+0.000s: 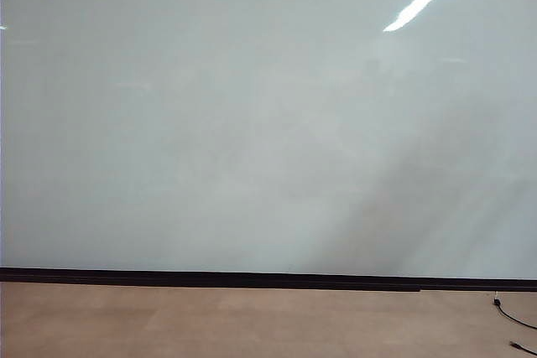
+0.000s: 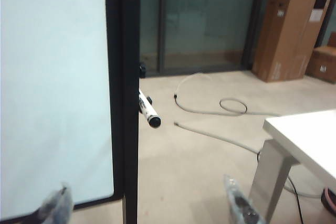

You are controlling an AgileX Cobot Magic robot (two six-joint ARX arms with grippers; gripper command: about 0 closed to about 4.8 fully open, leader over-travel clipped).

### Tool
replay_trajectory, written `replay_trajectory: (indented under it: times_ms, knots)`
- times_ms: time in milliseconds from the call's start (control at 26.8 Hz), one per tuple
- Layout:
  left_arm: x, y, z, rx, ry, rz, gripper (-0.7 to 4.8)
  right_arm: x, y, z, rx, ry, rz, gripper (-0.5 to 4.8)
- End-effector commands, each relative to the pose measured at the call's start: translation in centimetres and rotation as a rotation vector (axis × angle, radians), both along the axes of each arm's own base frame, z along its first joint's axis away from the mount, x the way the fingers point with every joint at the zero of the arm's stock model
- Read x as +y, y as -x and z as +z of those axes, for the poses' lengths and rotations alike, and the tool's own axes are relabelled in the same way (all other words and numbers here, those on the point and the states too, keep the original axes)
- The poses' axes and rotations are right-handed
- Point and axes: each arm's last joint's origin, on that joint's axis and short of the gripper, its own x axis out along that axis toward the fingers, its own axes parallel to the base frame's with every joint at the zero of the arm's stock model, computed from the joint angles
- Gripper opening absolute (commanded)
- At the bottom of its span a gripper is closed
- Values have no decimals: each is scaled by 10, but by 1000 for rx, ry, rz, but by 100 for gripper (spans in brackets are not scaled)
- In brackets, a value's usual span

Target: Pick up the pen on the shelf to the right of the whiteboard and draw a cross mark.

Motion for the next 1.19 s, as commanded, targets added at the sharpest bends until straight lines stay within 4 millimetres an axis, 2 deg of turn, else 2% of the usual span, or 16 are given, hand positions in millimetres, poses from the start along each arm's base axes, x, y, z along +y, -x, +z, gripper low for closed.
replay_trajectory:
  times_ms: [37, 224, 485, 634, 858, 1194]
  knots:
    - [0, 0, 2, -11, -4, -4, -4, -7, -11, 9, 2, -4, 23, 375]
    - [0, 0, 2, -11, -4, -4, -4, -14, -28, 16, 17, 5, 42, 382]
    - [0, 0, 2, -11, -4, -4, -4, -23, -57, 17, 22, 20, 105, 431]
    - [0, 0, 2, -11, -4, -5, -4, -29, -71, 17, 34, 61, 140, 432]
    - [0, 0, 2, -11, -4, -4, -4, -40, -82, 12, 17, 101, 154, 431]
    - [0, 0, 2, -11, -4, -5, -4, -71, -88, 1, -104, 129, 202, 418]
